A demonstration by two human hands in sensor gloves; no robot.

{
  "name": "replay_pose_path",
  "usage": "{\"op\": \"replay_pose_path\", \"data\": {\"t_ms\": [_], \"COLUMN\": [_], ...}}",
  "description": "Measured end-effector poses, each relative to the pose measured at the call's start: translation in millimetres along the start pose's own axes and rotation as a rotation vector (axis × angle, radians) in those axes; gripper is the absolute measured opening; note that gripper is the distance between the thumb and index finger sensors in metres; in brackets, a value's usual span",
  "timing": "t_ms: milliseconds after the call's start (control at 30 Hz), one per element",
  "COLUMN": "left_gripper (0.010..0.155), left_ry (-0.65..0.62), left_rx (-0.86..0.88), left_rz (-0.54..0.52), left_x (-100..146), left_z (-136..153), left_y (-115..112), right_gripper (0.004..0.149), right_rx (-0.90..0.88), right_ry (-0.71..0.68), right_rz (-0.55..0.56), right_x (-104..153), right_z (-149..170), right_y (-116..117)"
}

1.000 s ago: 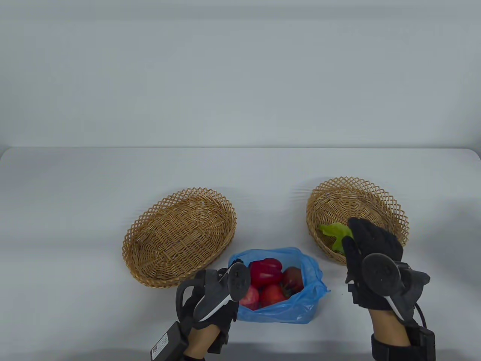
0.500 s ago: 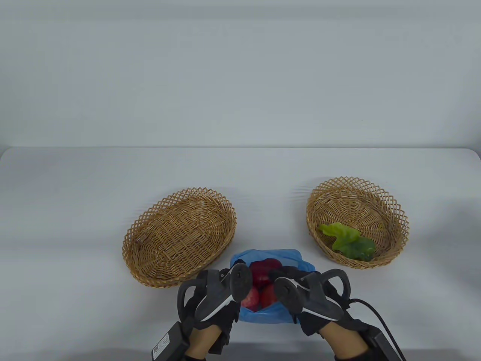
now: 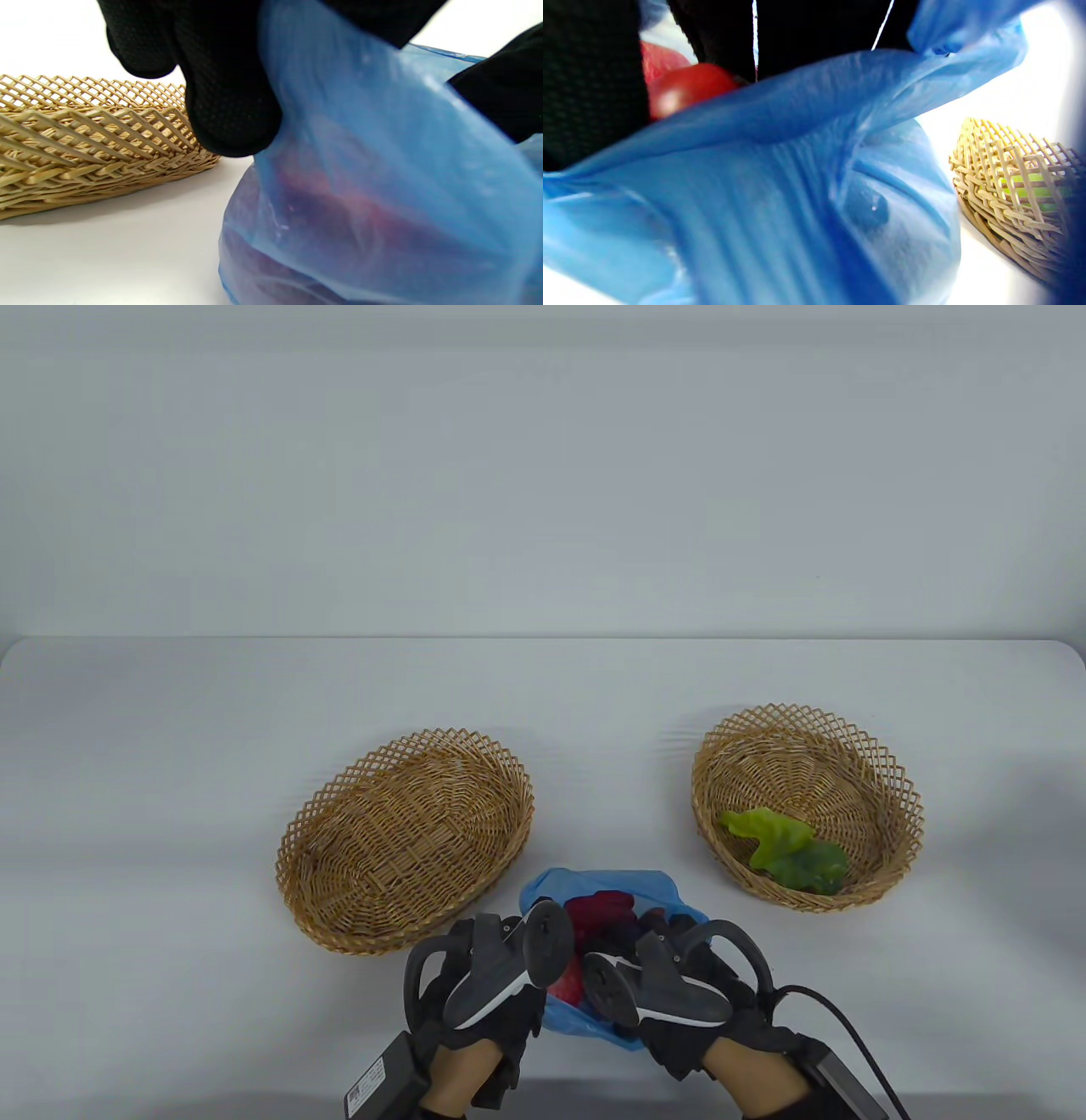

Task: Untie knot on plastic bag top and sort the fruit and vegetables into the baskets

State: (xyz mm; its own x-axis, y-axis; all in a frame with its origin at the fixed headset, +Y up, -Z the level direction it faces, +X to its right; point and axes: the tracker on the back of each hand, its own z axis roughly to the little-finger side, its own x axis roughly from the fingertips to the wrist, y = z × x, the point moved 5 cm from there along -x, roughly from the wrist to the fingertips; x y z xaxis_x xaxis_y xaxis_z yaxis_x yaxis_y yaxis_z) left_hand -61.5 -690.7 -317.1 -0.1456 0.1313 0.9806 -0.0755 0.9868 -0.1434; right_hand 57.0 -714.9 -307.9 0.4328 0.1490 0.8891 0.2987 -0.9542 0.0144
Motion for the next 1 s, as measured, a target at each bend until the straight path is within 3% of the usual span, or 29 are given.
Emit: {"op": "replay_pose_path", "data": {"t_ms": [300, 567, 733, 1000], "left_gripper": [0.063, 0.063, 0.062, 0.062], "left_ry": [0.007, 0.025, 0.043, 0.049], "left_rx": [-0.013, -0.018, -0.007, -0.018], "left_rz": [0.011, 0.009, 0.007, 0.009], "left_x": [-1.2, -2.4, -4.1, -4.4], "left_z": [-0.2, 3.4, 8.9, 9.9], "left_y": [-2.5, -3.5, -2.1, -2.2], "right_gripper": [0.096, 0.095, 0.096, 0.096], "right_rx": [0.109, 0.007, -0.146, -0.600], "right_ry": [0.007, -0.004, 0.011, 0.010], "right_rz": [-0.054, -0.040, -0.024, 0.097], "right_x": [-7.9, -8.1, -6.1, 9.6], "right_z": [-14.1, -4.6, 18.7, 69.6], "right_y": [8.6, 7.6, -0.1, -18.2]}}
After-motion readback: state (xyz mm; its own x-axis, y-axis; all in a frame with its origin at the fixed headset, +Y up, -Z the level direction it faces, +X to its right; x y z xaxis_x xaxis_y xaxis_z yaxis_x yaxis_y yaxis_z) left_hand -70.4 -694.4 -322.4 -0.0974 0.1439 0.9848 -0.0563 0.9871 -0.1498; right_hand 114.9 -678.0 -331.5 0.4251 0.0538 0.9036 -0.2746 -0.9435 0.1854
